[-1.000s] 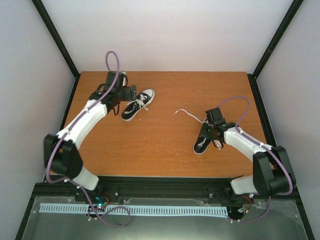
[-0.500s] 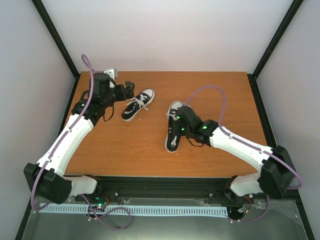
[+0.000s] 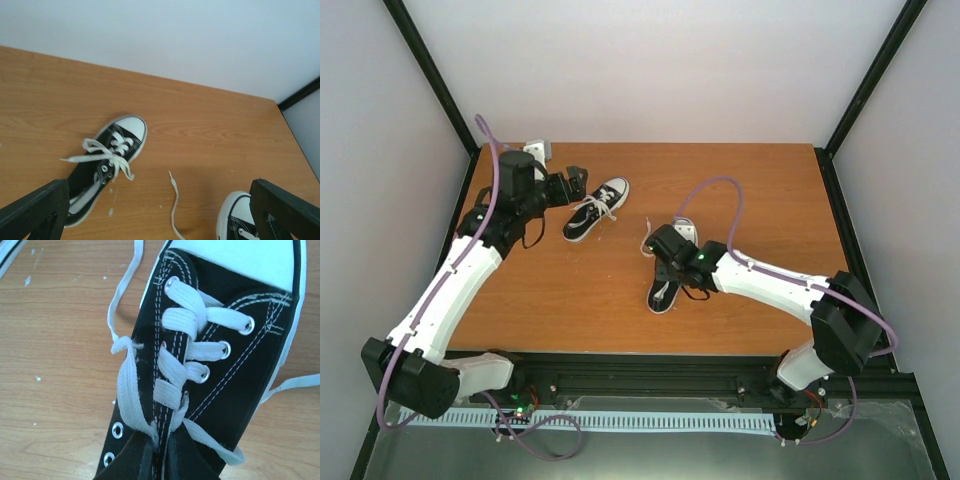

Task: Tie the shoes
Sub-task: Move the shoe to the center of the board.

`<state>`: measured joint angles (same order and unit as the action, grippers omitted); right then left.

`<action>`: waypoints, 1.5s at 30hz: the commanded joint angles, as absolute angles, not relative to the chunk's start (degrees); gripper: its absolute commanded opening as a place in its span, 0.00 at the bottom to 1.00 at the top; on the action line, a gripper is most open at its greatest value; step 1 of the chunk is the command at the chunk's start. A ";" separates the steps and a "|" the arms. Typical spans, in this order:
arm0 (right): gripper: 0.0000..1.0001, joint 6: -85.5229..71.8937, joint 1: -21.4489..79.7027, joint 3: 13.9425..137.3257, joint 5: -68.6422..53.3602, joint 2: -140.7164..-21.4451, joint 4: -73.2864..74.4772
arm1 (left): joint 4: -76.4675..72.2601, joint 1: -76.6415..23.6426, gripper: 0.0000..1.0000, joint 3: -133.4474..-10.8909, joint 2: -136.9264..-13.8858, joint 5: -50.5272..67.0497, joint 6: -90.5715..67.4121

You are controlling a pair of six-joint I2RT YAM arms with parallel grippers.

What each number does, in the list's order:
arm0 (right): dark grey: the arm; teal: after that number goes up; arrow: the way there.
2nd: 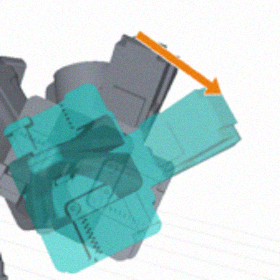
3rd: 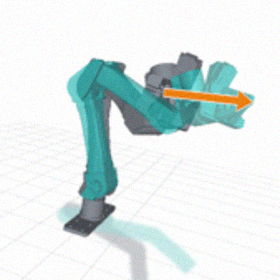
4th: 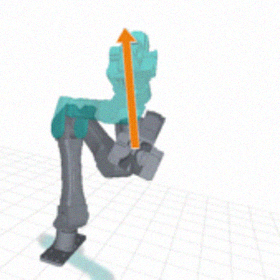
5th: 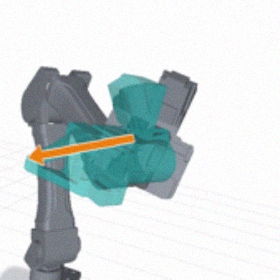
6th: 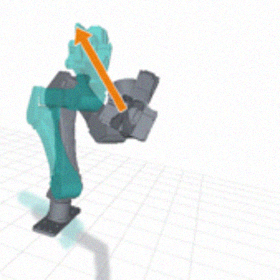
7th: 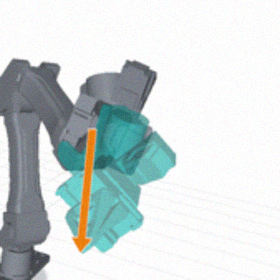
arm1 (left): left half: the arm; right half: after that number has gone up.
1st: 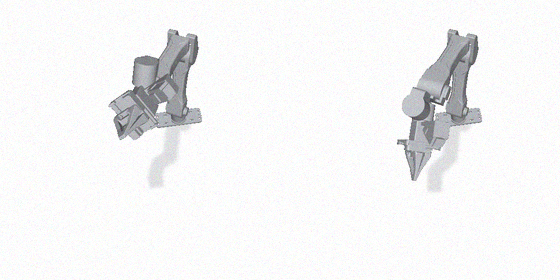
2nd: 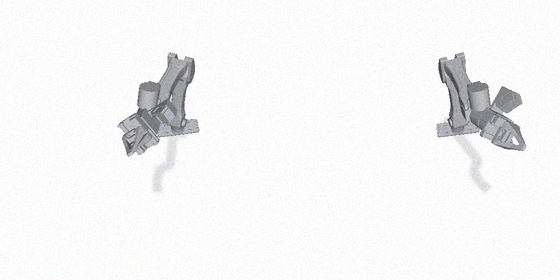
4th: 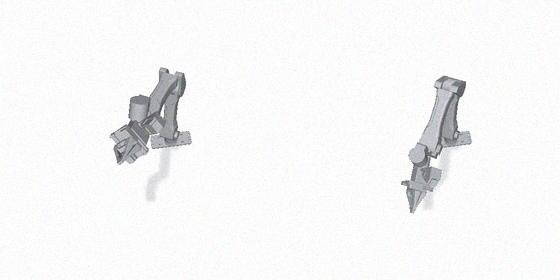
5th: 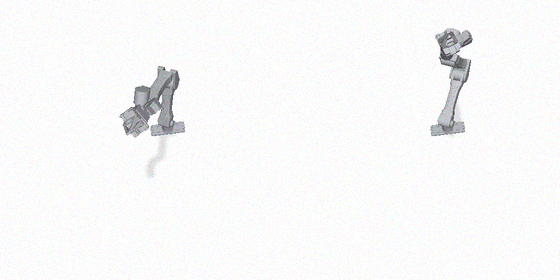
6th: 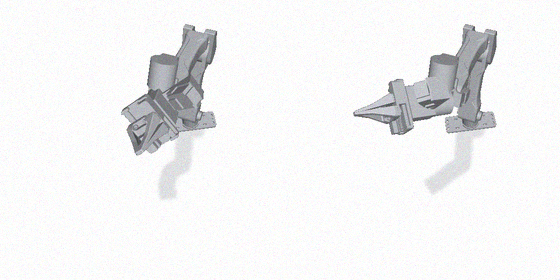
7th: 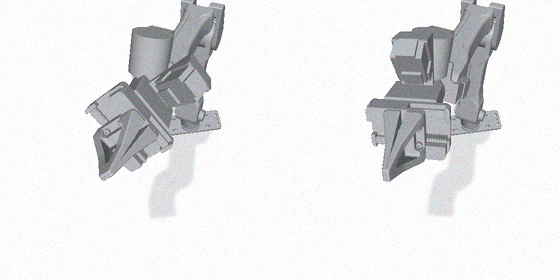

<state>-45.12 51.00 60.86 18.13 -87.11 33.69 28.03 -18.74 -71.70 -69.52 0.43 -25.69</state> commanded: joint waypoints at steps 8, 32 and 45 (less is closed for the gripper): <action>0.44 -49.43 54.91 56.59 16.16 -88.70 27.76 | 21.65 -19.25 0.99 -57.49 -72.57 14.45 -33.13; 0.71 -32.50 42.28 91.49 15.59 -121.43 32.75 | 22.67 -20.13 1.00 -48.54 -61.08 2.51 -32.23; 0.33 -28.83 39.56 98.30 11.82 -130.18 32.68 | 19.95 -20.13 1.00 -47.01 -62.28 5.69 -31.55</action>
<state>-30.46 39.86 96.03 13.13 -128.07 32.14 22.20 -19.77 -46.39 -61.78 4.01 -32.99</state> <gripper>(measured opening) 0.381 0.998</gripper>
